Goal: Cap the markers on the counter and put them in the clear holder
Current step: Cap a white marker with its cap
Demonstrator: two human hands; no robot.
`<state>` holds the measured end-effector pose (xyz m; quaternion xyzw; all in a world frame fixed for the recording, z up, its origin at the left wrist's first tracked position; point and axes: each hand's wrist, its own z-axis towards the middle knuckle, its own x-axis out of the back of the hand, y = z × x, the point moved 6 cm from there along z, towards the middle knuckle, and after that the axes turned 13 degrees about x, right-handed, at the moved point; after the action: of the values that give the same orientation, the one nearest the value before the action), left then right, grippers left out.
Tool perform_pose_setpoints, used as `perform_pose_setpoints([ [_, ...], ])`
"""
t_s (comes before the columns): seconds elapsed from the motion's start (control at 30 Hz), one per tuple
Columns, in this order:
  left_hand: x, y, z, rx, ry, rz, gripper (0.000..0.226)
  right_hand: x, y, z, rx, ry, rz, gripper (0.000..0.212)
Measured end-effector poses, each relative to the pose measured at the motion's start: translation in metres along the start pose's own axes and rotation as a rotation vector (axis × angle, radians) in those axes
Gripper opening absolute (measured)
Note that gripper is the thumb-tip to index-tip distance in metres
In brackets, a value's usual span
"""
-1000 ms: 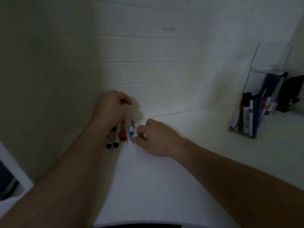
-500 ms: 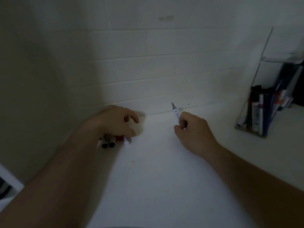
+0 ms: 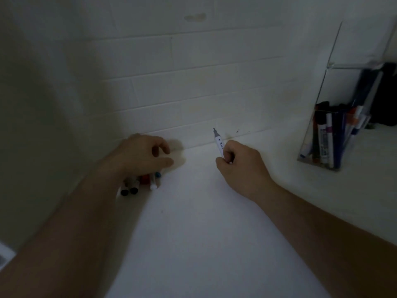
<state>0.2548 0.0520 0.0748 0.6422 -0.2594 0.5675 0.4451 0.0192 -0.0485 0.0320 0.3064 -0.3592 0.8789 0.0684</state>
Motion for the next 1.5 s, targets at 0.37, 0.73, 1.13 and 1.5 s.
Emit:
perform_pose_setpoints([
  [0.37, -0.015, 0.026, -0.013, -0.076, -0.108, -0.073, 0.015, -0.001, -0.003, -0.001, 0.033, -0.023, -0.024, 0.038],
  [0.73, -0.019, 0.042, -0.010, -0.105, 0.213, -0.471, 0.012, -0.001, -0.007, 0.000, 0.148, -0.040, 0.052, 0.041],
  [1.13, -0.021, 0.038, -0.007, -0.094, 0.162, -0.507, 0.020, -0.007, -0.011, -0.001, 0.231, -0.040, -0.172, 0.040],
  [1.5, -0.024, 0.055, -0.018, -0.180, 0.155, -0.391, 0.020, -0.006, -0.007, -0.003, 0.188, -0.099, -0.263, 0.032],
])
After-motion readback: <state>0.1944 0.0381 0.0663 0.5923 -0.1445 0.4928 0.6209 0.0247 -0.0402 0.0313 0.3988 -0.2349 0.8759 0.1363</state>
